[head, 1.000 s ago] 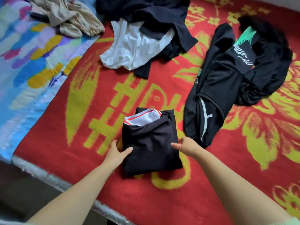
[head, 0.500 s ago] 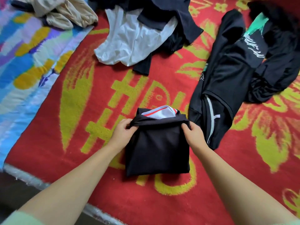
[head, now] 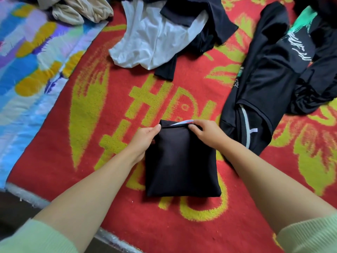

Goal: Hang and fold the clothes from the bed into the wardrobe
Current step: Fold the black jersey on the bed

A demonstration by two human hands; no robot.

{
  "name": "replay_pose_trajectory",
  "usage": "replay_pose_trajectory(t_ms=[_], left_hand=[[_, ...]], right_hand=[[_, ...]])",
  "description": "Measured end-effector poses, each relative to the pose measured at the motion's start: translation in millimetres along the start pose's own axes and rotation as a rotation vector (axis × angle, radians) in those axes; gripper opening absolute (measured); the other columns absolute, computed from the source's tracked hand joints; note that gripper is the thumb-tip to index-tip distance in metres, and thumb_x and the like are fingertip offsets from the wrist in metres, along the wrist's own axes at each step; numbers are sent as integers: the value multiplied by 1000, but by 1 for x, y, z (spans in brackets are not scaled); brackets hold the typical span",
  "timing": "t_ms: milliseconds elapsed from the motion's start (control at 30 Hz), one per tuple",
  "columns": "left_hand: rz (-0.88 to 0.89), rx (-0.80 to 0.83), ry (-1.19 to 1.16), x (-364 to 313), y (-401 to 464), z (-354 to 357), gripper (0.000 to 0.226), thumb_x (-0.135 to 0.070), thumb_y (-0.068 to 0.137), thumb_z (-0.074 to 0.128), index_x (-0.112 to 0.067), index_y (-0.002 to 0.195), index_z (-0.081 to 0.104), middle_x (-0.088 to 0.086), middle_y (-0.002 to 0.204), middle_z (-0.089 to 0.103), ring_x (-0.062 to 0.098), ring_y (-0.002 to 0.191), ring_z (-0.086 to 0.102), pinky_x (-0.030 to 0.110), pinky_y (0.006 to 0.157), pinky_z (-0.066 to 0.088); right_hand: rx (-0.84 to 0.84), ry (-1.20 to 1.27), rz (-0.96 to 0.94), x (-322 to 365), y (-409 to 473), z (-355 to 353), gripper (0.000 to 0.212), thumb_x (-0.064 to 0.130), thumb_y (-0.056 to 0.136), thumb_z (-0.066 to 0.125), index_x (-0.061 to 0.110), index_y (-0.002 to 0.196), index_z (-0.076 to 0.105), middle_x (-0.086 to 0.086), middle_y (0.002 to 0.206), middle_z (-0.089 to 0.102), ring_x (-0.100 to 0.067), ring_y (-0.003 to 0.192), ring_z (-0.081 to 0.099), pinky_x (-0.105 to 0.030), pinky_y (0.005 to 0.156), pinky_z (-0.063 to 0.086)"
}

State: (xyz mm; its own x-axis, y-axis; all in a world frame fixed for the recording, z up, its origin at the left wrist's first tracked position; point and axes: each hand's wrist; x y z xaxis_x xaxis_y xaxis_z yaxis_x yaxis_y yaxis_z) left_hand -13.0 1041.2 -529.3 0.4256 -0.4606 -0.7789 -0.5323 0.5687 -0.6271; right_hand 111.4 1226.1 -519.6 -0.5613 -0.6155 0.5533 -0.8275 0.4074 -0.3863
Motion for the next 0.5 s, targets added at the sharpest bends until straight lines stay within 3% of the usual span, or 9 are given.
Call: replay_pose_trajectory(t_ms=[67,100,167,200,267,333,367,433,500], left_hand=[[22,-47,141,-2,8,-6,35,-27,98,50,-12,69,64,0,68,61,12,63,58,23,59,43],[69,-87,342,0,15,-9,40,-29,98,50,-16,60,53,-1,60,50,16,59,48,29,56,33],[165,-205,701,3,27,-9,45,-32,96,51,-19,56,38,-1,62,41,22,66,42,34,60,27],[194,-274,788,4,31,-9,38,-32,95,52,-19,61,43,1,72,46,25,76,47,35,66,32],[275,-409,885,1,28,-5,14,-29,94,52,-17,90,57,7,104,56,29,106,50,40,89,37],[546,-465,1012,3,18,8,35,-28,92,46,-12,121,55,8,132,52,27,126,42,47,107,26],[695,-414,1096,5,10,17,45,-29,91,42,-9,131,49,8,141,47,25,133,37,51,111,19],[822,-207,1348,23,-3,40,56,-33,92,35,-7,141,38,8,150,36,21,140,26,56,112,15],[676,-124,1514,42,-5,46,62,-41,92,28,-8,143,38,7,152,33,19,142,25,57,111,17]], right_hand=[[18,-115,29,-1,9,-5,31,42,97,45,20,82,61,0,79,61,-25,84,57,-34,70,37],[-21,-183,62,-3,13,-5,33,46,97,44,23,77,56,2,75,57,-24,80,55,-34,72,33],[-147,-287,147,-8,21,1,33,48,96,43,23,78,54,0,79,59,-26,84,55,-36,82,31],[-204,-309,189,-11,22,6,30,45,97,43,21,84,57,-3,88,62,-27,93,55,-38,89,30],[-319,-281,238,-13,17,18,26,37,97,45,17,105,59,-6,115,59,-27,115,48,-44,104,26],[-468,-255,107,-7,5,31,33,31,96,44,14,122,56,-6,134,52,-27,130,40,-51,112,18],[-497,-277,-19,-2,-2,37,39,30,95,42,14,128,53,-6,141,48,-25,136,35,-54,112,15],[-360,-374,-210,1,-16,53,50,30,94,36,15,141,42,-4,151,36,-21,143,21,-56,112,12],[-180,-445,-177,-10,-24,66,56,36,96,26,18,149,26,-2,157,21,-18,146,7,-57,113,12]])
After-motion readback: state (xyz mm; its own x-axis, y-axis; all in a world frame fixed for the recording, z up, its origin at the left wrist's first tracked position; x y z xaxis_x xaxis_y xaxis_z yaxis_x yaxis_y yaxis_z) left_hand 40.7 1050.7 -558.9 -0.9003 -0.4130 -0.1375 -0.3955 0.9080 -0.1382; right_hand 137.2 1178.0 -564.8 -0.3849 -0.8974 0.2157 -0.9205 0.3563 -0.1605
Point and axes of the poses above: each hand's wrist, its own y-axis towards the middle knuckle, its own z-axis out of the palm, x = y × z
